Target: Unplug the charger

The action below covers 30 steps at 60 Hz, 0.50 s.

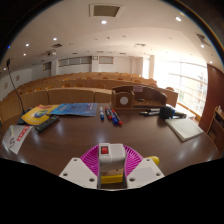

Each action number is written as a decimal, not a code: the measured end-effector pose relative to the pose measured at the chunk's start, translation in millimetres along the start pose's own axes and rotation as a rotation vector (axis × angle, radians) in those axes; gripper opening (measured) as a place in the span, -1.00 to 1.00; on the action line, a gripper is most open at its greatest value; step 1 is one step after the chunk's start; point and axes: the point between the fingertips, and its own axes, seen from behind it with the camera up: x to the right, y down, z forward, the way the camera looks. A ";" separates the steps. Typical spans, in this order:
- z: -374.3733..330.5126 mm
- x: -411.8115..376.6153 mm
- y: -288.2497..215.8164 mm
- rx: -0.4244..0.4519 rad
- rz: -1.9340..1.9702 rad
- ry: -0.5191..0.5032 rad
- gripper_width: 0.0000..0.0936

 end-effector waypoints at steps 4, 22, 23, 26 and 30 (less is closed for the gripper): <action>0.0 -0.1 -1.4 -0.006 -0.003 -0.002 -0.47; -55.5 12.6 -135.8 0.328 -0.078 0.020 -0.50; -74.3 16.2 -172.4 0.408 -0.095 0.026 -0.50; -95.3 16.2 -260.8 0.527 -0.048 -0.006 -0.50; -123.7 44.7 -320.0 0.583 0.010 -0.045 -0.50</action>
